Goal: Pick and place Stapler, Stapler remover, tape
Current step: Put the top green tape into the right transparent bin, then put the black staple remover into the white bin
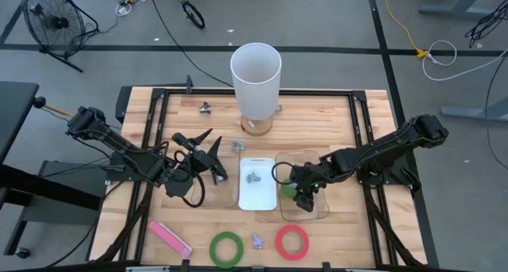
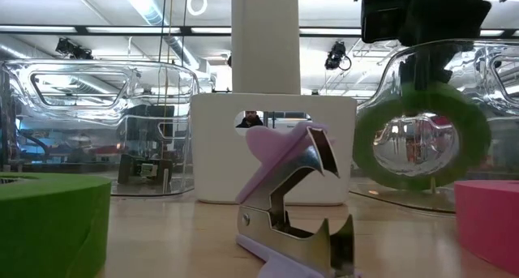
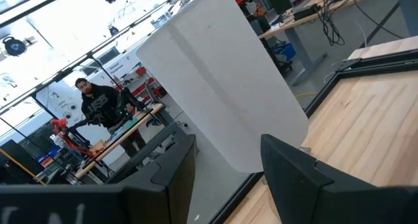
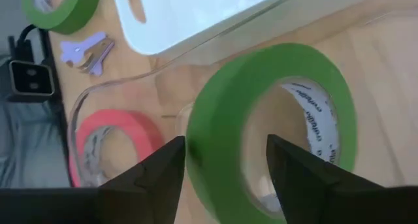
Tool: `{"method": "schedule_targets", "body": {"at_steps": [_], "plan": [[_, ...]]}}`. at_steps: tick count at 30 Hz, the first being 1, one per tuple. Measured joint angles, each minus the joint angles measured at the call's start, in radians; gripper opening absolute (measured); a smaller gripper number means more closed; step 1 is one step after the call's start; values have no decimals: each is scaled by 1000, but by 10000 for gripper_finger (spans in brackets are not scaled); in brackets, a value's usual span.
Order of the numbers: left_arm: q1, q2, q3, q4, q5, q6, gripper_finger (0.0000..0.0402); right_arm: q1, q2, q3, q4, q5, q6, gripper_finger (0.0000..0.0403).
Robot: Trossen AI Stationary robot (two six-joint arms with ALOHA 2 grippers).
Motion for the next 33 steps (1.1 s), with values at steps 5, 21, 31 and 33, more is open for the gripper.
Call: {"method": "schedule_targets", "body": {"at_steps": [5,21,31,33], "plan": [[0,0,0,0,0,0,177,0,0,0,8,-17,1,212],[0,0,0,0,0,0,177,-8,0,0,247,-52,-45,212],[0,0,0,0,0,0,177,18,0,1,456,101,-115,212],[0,0,0,-6,0,0,177,9,0,1,479,145,-165,212]]}}
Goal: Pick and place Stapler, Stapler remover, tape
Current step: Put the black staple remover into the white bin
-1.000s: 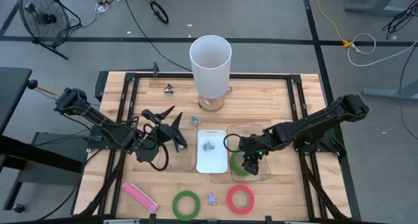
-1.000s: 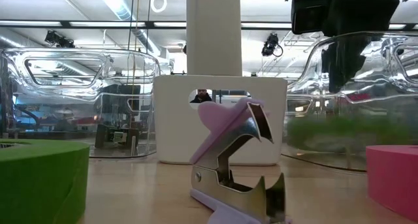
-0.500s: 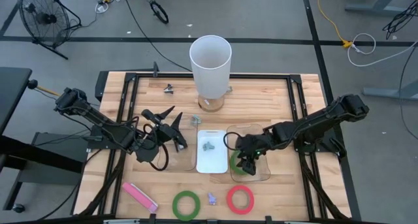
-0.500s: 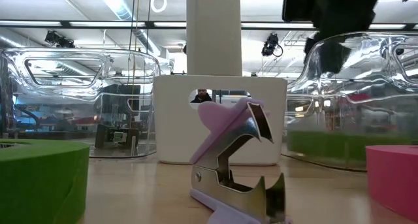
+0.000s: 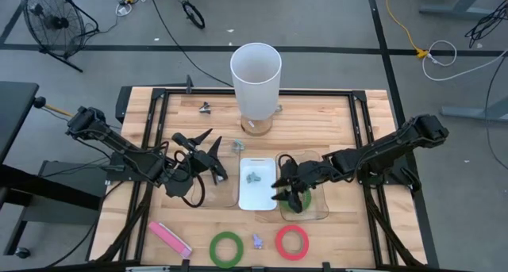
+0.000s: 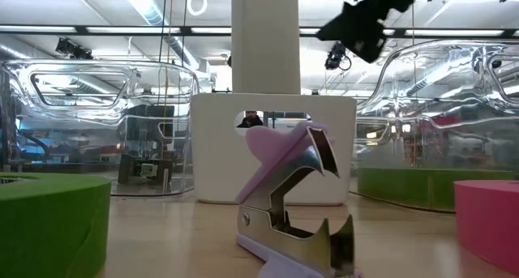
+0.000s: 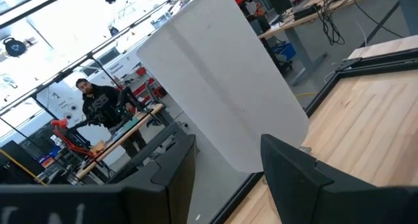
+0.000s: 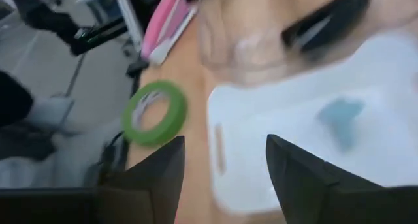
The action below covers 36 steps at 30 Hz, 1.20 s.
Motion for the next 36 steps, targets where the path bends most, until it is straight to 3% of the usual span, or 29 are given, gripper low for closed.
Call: {"method": "schedule_targets", "body": {"at_steps": [4,8,11,16,22,29,36], "plan": [[17,0,0,-78,1,-4,177,-22,0,0,76,40,-76,212],[106,-32,-1,-237,35,-132,177,-35,0,0,125,41,-151,212],[227,-73,-2,-415,185,-289,177,-41,0,0,129,41,-180,212],[535,-118,-2,-675,433,-475,177,-41,0,0,128,43,-222,212],[925,-106,-2,-711,870,-471,177,-41,0,0,128,82,-283,212],[1254,-36,-1,-673,1319,-436,177,-41,0,0,128,134,-344,212],[1373,121,0,-668,1416,-444,177,-41,0,0,127,130,-359,212]]}}
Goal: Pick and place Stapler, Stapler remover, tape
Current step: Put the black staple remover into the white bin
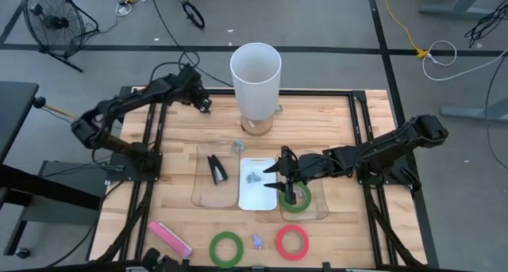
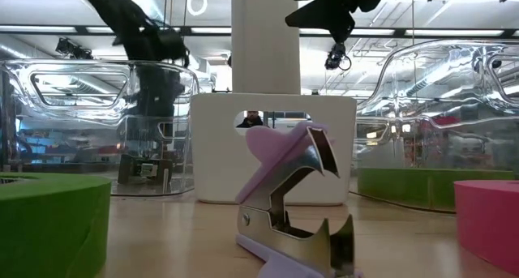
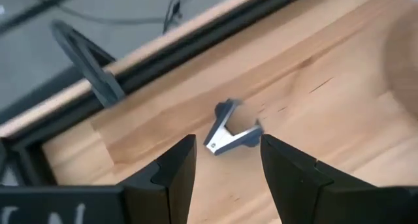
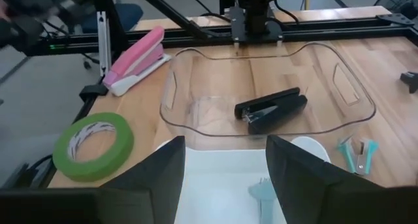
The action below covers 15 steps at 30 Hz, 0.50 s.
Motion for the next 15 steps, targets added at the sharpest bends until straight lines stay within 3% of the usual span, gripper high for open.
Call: {"method": "schedule_targets", "body": {"at_steps": [8,15], "plan": [[32,160,0,53,92,31,177,0,0,0,-2,-1,-19,212],[32,246,0,92,67,64,177,0,0,0,-2,-1,-19,212]]}}
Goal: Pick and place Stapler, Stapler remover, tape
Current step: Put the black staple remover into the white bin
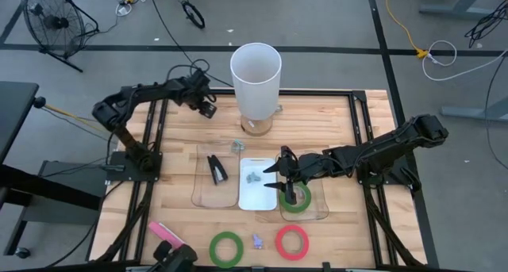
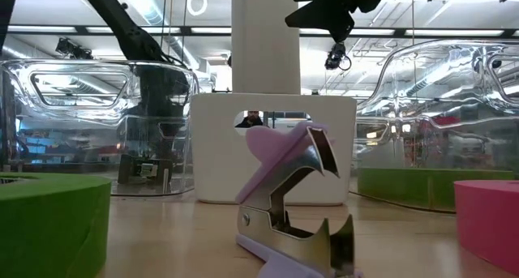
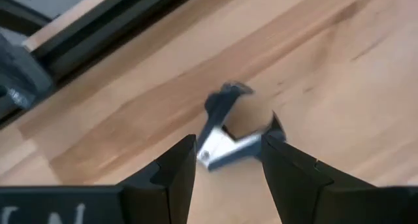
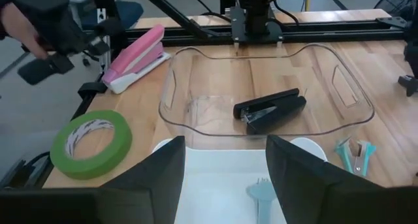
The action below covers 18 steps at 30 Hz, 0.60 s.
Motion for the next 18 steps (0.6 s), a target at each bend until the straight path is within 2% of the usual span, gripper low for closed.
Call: {"method": "schedule_targets", "body": {"at_steps": [10,12,15,16,18], "plan": [[0,78,0,63,-55,42,166,0,0,0,0,1,-3,212],[0,89,2,67,-53,41,137,0,0,0,0,1,-7,212],[-1,91,3,67,-49,42,54,0,0,0,0,1,-7,212],[-2,89,3,68,-46,38,37,0,0,0,0,1,-7,212],[-1,82,2,64,-45,28,36,0,0,0,0,1,-7,212]]}}
